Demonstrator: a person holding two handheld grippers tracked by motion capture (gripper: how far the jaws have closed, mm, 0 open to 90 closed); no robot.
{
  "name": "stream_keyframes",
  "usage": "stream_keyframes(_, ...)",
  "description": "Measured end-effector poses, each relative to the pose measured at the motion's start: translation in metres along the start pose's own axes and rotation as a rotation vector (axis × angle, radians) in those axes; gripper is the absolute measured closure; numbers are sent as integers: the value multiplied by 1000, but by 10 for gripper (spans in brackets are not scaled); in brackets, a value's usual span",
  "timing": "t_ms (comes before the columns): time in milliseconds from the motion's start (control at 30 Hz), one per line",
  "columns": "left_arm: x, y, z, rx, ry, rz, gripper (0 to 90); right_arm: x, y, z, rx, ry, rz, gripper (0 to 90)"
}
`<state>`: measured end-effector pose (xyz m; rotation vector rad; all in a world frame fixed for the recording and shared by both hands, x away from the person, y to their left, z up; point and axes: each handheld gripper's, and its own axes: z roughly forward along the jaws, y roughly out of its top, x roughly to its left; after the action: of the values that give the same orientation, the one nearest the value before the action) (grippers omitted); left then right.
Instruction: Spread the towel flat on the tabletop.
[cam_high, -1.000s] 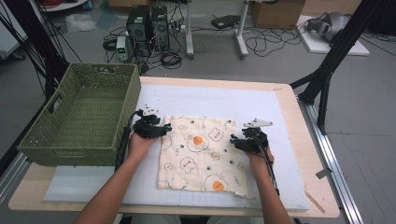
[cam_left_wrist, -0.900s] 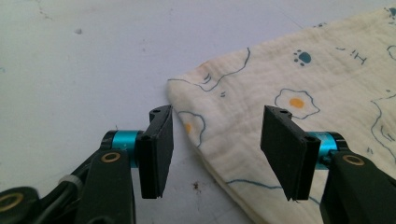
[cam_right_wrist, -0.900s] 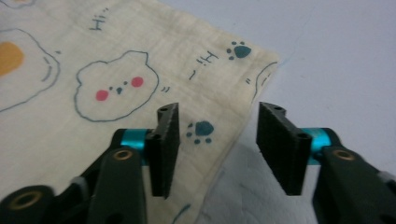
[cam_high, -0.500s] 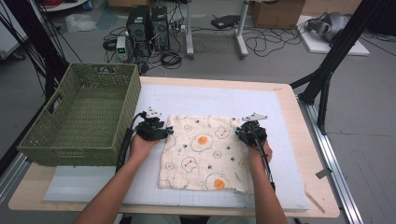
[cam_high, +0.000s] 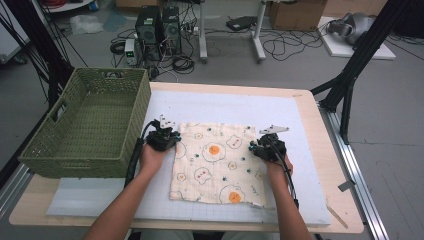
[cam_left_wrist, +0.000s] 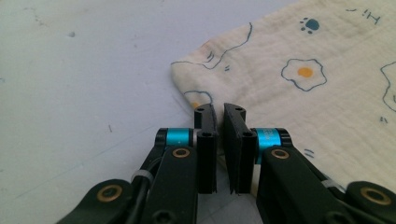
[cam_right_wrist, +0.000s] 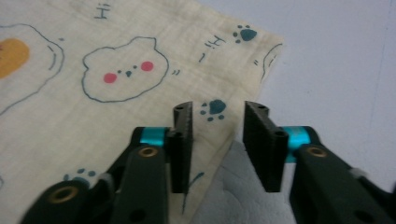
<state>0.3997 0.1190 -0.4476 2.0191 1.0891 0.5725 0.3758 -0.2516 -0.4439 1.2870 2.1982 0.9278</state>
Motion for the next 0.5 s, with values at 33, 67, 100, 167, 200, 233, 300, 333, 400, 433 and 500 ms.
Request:
stream_keyframes(33,0,0,0,-2,0,0,833,0,0,0,2,-3,1,724)
stream_keyframes(67,-1,0,0,0,4,6,837,1,1,-1,6,-38,-16,749)
stream_keyframes(100,-1,0,1,-3,5,10,837,2,1,-1,11,-85,-35,737)
stream_keyframes(167,0,0,0,-3,12,4,815,0,1,0,6,-120,-19,672)
stream_keyframes(200,1,0,0,-1,9,-4,766,-1,1,0,3,-122,-7,645)
stream_keyframes(233,2,0,-1,-4,-1,-14,732,-2,0,-1,-3,-118,-4,624)
stream_keyframes(300,3,0,-5,-10,-14,-21,655,-2,-1,-5,-27,-109,3,599)
stream_keyframes(333,4,0,-7,-20,-24,-23,625,-2,-1,-8,-44,-89,8,589)
stream_keyframes(400,4,2,-11,-37,-38,-49,553,-2,-2,-14,-61,-74,5,567)
stream_keyframes(433,3,3,-13,-44,-48,-61,534,-2,-3,-17,-66,-62,1,555)
stream_keyframes(500,1,4,-18,-49,-77,-59,523,-1,-7,-22,-54,-38,0,537)
